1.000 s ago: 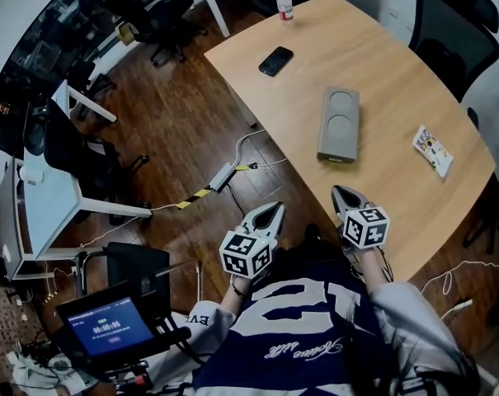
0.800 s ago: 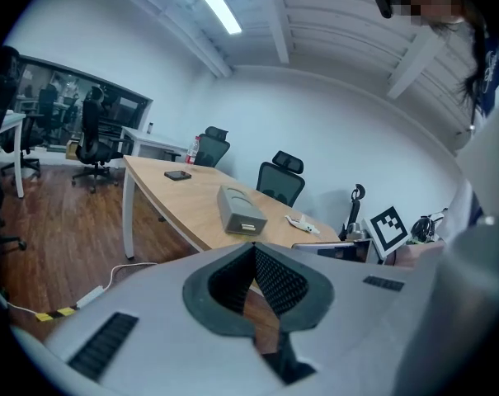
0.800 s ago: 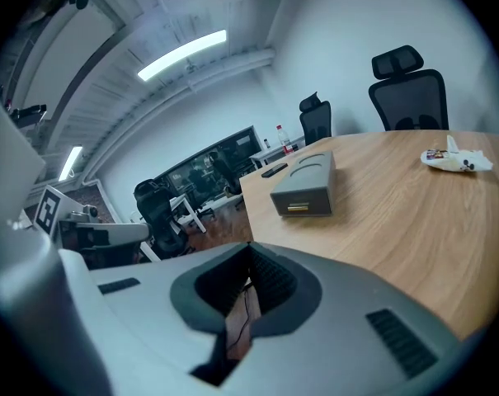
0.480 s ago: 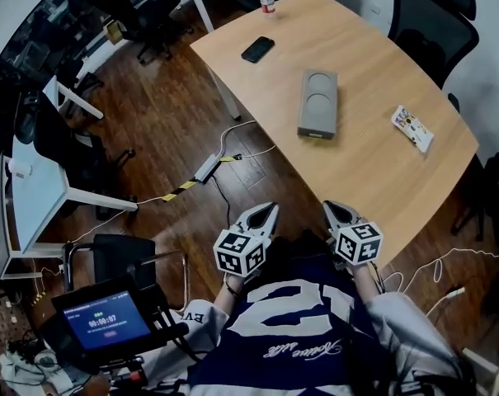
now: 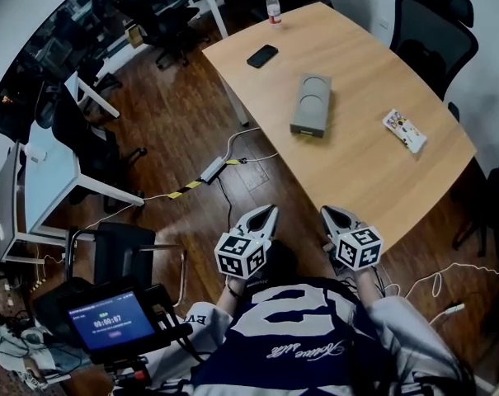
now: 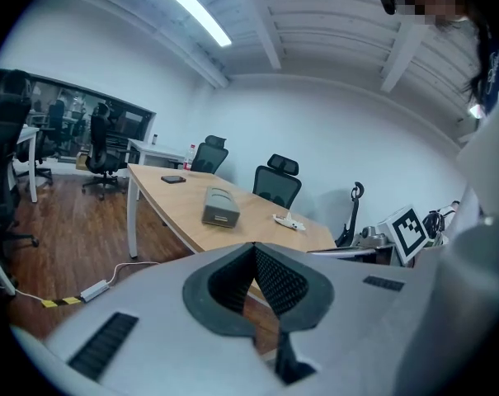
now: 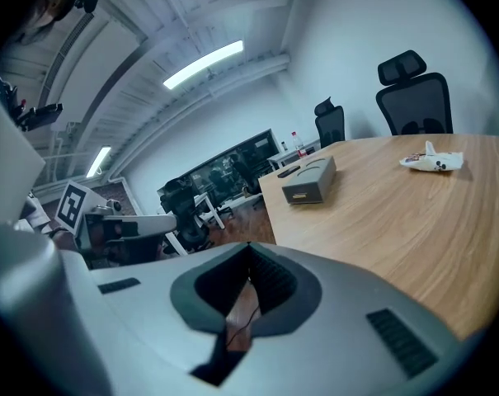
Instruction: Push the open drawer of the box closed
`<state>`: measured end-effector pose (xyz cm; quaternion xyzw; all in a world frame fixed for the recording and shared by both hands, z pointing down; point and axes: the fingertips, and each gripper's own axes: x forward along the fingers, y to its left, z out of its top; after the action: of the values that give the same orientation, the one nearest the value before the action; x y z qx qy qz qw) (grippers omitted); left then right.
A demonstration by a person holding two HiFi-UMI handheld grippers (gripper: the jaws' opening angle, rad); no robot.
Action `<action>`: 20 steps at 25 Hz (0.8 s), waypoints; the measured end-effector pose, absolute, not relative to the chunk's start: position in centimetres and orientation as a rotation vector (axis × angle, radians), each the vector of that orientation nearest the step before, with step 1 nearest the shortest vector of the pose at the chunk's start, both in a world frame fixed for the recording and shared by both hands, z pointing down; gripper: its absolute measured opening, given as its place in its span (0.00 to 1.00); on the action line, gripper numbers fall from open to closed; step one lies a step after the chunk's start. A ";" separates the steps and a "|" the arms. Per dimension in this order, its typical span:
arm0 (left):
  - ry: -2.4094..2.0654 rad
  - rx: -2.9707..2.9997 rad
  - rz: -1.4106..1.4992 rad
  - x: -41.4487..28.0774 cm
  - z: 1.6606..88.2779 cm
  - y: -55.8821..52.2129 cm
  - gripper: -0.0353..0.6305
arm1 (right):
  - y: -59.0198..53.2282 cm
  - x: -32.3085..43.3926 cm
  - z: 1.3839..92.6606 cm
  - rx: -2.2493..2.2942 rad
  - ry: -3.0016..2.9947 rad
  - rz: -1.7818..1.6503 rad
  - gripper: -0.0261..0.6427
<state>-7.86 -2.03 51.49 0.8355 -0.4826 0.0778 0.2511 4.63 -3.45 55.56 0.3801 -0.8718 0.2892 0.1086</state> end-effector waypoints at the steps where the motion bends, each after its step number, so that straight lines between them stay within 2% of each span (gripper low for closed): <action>1: -1.318 2.269 0.208 -6.8 51.4 -1.3 0.06 | -2.7 5.5 55.3 1.111 -2.569 0.847 0.04; 10: -1.211 2.276 0.253 5.5 53.6 8.2 0.06 | 5.4 14.7 55.4 1.079 -2.588 0.856 0.04; 20: -1.239 2.291 0.252 13.1 52.8 17.6 0.06 | 14.7 21.9 54.7 1.060 -2.623 0.851 0.04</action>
<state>13.06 17.65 52.79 0.8455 -0.4573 0.0929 0.2596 21.89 14.65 54.68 0.3572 -0.8839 0.2868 0.0937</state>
